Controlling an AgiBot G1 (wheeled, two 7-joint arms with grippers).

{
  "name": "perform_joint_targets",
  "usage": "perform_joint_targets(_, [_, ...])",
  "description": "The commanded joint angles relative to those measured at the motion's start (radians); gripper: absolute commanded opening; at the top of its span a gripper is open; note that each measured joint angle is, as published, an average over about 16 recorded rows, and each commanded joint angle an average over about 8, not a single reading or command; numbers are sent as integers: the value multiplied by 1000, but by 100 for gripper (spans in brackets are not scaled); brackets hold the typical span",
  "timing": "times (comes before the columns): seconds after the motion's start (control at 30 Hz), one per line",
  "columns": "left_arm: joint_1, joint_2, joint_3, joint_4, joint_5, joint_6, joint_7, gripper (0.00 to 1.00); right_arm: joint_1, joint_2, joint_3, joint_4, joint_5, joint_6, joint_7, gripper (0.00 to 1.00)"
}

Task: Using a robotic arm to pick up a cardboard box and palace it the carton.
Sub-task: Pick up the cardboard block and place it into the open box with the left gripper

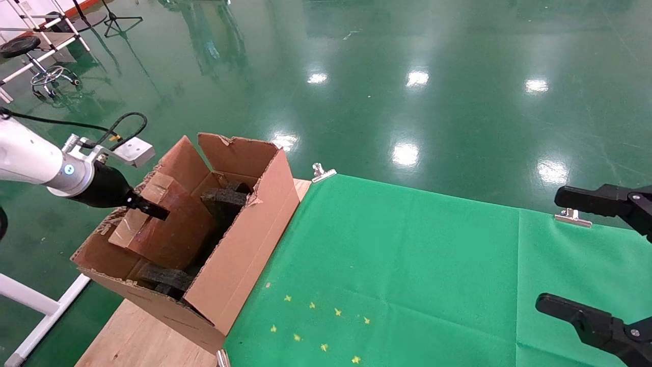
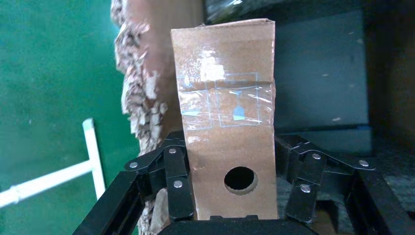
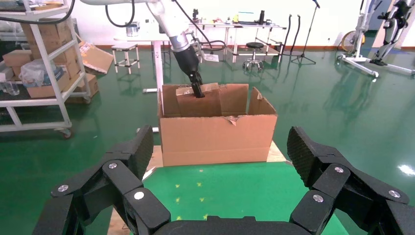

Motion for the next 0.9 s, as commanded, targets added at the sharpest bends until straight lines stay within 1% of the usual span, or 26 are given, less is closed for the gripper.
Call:
perform_joint_targets(0.03, [7,8,6,16,9,-17,-18,0,0,0,0,0,0,0,0,100])
perform_joint_targets(0.2, [42,18,10,22,14,-89,-38,0,0,0,0,0,0,0,0,100])
perform_joint_targets(0.33, [69,22,8,20,12,-118,-42,0,0,0,0,0,0,0,0,100])
perform_joint_targets(0.9, [139,22,-14,15,-20,-93,-32,0,0,0,0,0,0,0,0,100])
